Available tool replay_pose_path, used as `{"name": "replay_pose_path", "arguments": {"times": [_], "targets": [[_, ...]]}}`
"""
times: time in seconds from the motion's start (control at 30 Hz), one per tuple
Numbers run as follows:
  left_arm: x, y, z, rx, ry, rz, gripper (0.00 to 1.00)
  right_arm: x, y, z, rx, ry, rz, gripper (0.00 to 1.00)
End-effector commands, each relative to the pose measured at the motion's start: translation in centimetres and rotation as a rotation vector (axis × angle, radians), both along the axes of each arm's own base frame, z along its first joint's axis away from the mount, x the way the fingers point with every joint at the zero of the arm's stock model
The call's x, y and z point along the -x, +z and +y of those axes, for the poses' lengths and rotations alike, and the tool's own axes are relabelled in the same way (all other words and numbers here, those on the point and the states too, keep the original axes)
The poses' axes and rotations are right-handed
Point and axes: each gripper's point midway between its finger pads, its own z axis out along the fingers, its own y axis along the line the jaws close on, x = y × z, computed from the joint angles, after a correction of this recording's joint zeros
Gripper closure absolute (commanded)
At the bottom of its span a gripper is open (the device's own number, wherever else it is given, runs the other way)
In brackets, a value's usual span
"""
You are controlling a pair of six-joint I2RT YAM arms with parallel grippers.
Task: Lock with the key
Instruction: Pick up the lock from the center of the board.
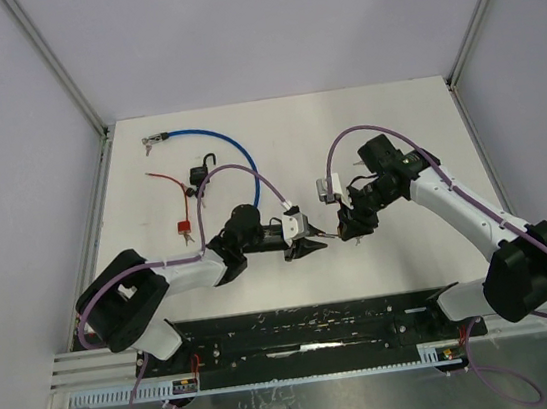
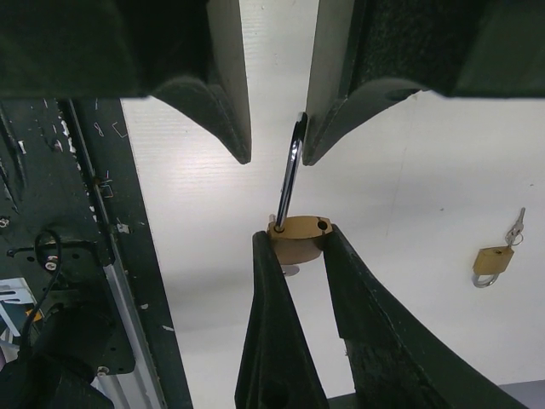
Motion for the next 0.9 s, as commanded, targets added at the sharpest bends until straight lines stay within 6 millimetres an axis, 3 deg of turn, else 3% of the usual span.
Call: {"name": "replay_pose_path", "arguments": {"times": [0.0,0.3,0.47,0.57,0.77,0.87], "targets": [[-0.4,2.5,-1.0,0.072,-0.023,-0.047,0.71,0.7,0.3,0.6,-0.038,0.028,0.025,1.0],[-0.2,2.9,-1.1,0.088,-0.033,-0.049,0.73,0.7,0.1,0.6,-0.034,0.028,0.031,1.0],[0.0,2.5,-1.1,0.075,-0.048,-0.046,0.99,0.6,0.3,0.6,-0.035,0.026,0.025,1.0],[0.0,2.2,-1.1,0.063,-0.051,-0.037,1.0,0.7,0.5,0.6,-0.038,0.028,0.023,0.96],[-0.1,2.9,-0.5,0.101,-0.022,-0.006,1.0,0.8,1.2,0.7,-0.069,0.02,0.024,0.48],[0.2,3.4,-0.1,0.133,0.0,0.017,1.0,0.9,2.4,0.6,-0.118,0.005,0.017,0.35]]}}
